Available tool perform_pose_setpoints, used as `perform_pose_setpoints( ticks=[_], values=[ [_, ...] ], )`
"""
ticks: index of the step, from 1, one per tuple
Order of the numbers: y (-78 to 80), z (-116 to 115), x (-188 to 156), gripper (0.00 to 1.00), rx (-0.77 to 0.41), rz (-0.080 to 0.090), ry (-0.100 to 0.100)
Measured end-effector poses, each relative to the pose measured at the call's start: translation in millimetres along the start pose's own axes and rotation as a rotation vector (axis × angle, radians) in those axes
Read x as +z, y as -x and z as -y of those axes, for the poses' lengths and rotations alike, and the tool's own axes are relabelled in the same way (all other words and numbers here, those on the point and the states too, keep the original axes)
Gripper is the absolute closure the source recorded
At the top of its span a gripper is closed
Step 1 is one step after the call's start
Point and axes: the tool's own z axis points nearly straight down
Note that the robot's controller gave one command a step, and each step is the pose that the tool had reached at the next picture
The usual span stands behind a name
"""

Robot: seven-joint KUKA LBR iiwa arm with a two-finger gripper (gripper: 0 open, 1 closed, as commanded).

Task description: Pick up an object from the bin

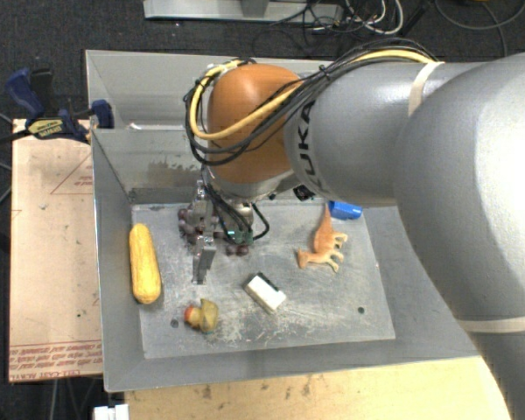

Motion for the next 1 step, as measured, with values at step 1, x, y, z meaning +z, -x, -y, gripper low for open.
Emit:
perform_pose_setpoints(
  ticks=[1],
  values=[
    [2.1, 0.6, -4.7, 0.0, 0.003, 0.008, 0.001]
  ],
)
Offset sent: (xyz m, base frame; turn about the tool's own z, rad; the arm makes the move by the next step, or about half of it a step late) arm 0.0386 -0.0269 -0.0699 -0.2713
